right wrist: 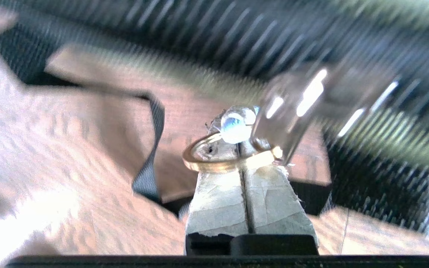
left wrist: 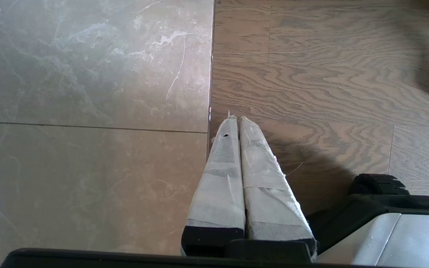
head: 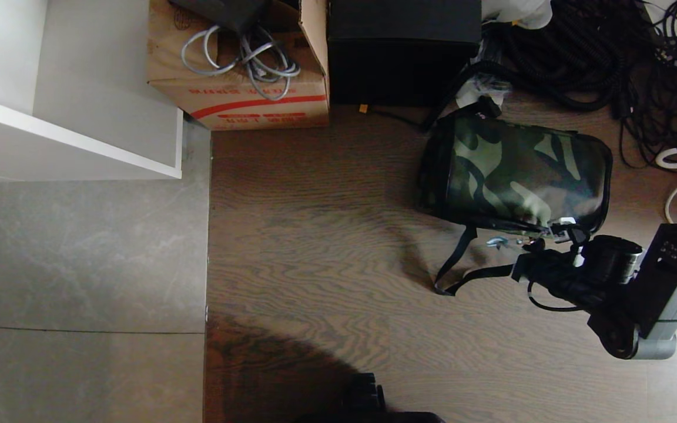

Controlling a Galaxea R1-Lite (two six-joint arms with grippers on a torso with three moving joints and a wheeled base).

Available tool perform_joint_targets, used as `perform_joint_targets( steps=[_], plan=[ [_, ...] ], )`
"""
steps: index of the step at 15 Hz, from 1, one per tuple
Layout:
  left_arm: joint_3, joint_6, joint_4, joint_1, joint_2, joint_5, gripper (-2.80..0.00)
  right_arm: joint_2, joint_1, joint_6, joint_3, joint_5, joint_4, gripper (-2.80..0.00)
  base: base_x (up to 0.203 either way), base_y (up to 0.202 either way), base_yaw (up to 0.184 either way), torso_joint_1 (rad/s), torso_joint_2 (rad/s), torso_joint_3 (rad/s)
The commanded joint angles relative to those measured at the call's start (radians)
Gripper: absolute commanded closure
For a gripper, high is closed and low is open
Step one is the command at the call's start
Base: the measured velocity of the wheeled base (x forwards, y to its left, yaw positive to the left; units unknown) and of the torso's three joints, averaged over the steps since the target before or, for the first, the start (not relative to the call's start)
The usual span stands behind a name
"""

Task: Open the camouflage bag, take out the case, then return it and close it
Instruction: Open the top of the storage box

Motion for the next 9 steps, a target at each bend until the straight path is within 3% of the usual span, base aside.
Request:
perform_joint_targets(
  steps=[1,3,9],
  plan=[
    [-0.001,0.0,0.0,0.0,0.0,0.0,0.0,-0.018,0.0,-0.048,0.011,0.001,-0.008,0.0,0.0,0.0,0.0,0.0,0.0,0.0],
    [0.0,0.0,0.0,0.0,0.0,0.0,0.0,-0.016,0.001,-0.128,0.017,-0.004,-0.008,0.0,0.0,0.0,0.0,0.0,0.0,0.0],
    [0.0,0.0,0.0,0.0,0.0,0.0,0.0,-0.124,-0.002,-0.185,0.09,-0.001,-0.008,0.0,0.0,0.0,0.0,0.0,0.0,0.0]
  ],
)
